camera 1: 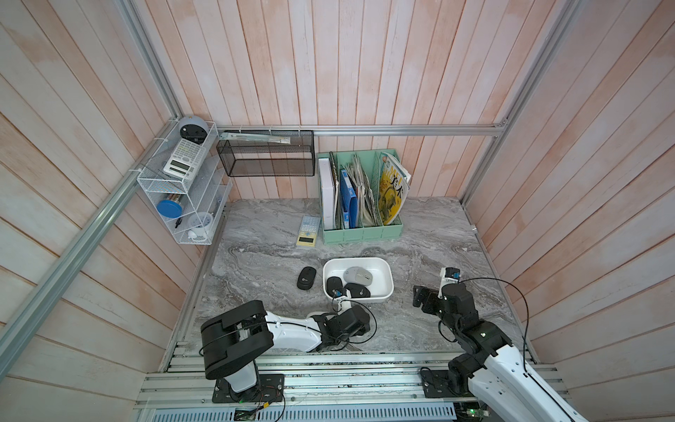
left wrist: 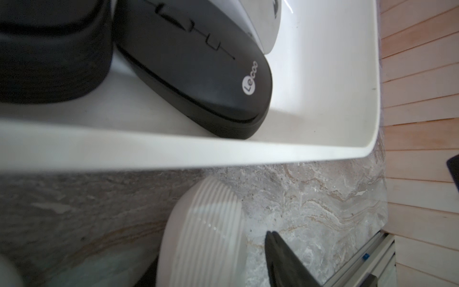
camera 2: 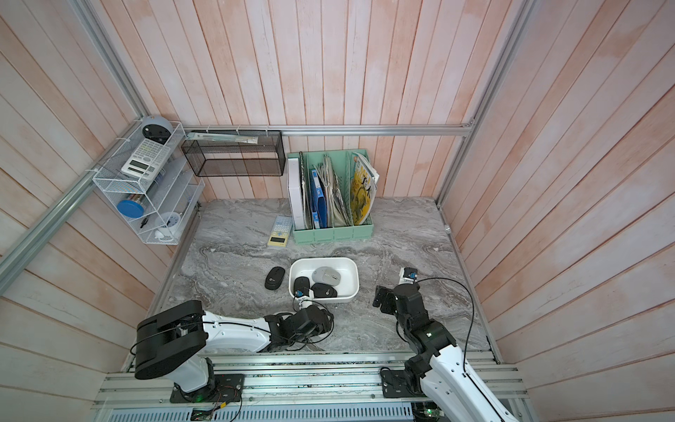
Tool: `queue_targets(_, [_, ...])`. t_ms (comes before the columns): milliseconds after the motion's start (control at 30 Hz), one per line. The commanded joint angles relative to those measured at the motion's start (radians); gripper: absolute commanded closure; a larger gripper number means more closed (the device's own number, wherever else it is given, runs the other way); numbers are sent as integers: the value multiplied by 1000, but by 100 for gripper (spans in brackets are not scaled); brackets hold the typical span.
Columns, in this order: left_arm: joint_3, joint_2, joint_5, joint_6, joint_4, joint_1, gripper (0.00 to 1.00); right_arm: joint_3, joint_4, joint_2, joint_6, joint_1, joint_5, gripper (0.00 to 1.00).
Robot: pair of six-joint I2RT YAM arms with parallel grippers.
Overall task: Take out the mouse from the storage box
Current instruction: Place the mouse at the center of the board, then pick up the mouse from the storage box.
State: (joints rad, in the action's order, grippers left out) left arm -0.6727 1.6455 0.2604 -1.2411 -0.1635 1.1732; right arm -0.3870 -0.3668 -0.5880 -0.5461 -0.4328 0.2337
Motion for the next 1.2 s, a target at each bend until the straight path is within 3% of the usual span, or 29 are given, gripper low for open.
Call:
queue_targets(0, [4,-24,44,-1,64,2,37,11,12,-2,9,3,-5,4])
queue_targets(200, [-9,-88,128,-23,218,2,24,8,13,-10,9,4,-5,4])
queue_targets(533, [-44,-202,219,7,399,2,18,7,21,-24,17,4,-13,4])
queue_targets(833, [-56,-405,295,159,466,-13,11,-2,37,-34,34,4,-84,3])
queue_targets(1033, [31,-634,302,284,535,-118,4,-105,45,-156,55,-6,-205,3])
queue_targets(1167, [99,-795,312,358,618,-244,0,-219,33,-289,110,-85,-160,2])
